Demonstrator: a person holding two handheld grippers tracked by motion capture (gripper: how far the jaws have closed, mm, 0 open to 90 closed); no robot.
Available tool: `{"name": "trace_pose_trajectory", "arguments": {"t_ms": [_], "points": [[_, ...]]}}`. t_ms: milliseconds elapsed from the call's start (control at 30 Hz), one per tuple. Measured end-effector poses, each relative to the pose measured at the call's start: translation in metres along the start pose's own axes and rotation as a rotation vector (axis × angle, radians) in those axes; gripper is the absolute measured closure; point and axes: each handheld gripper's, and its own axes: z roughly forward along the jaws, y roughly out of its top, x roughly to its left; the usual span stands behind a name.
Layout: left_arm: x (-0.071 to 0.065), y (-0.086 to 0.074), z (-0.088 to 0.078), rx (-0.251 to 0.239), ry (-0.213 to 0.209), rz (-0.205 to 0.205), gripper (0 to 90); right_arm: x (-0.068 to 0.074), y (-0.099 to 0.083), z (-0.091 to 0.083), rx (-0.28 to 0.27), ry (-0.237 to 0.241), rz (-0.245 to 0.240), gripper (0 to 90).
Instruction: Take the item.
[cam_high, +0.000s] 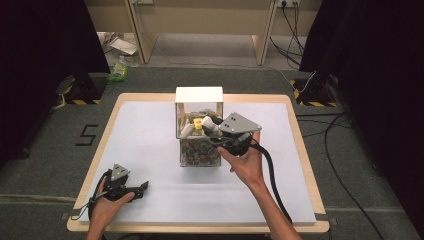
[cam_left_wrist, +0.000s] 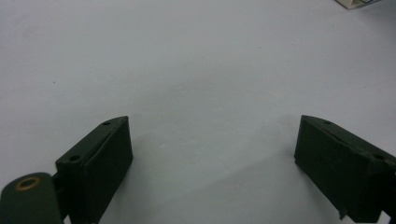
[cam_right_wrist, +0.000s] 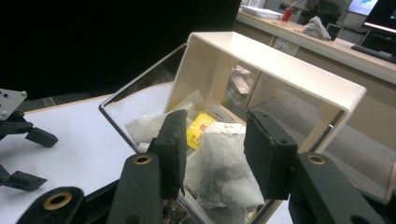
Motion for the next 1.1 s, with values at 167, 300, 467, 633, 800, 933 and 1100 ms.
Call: {"name": "trace_pose_trajectory", "arguments": {"t_ms": [167,300,467,633,800,933,1100], "points": [[0.000,0.000,0.000,0.000,0.000,0.000,10.3,0.001,0.003,0.007,0.013,-0.003,-0.015,60.3],[0.000,0.000,0.000,0.000,0.000,0.000,10.3,0.003,0.005,0.014,0.036,-0.012,-0.027,61.0],[0.000,0.000,0.000,0.000,0.000,0.001,10.3,0.004,0.005,0.022,0.074,-0.034,-0.054,63.7],[0.000,0.000,0.000,0.000,-0.001,0.000,10.3,0.002,0.004,0.026,0.110,-0.055,-0.082,73.6],[0.000,0.000,0.000,0.002,-0.001,0.000,10.3,0.000,0.004,0.026,0.102,-0.051,-0.098,90.0],[0.000,0.000,0.000,0.002,0.000,0.000,10.3,-0.001,0.005,0.025,0.097,-0.042,-0.097,90.0],[0.000,0.000,0.000,0.002,0.000,0.001,10.3,-0.004,0.007,0.022,0.076,-0.035,-0.084,90.0]]}}
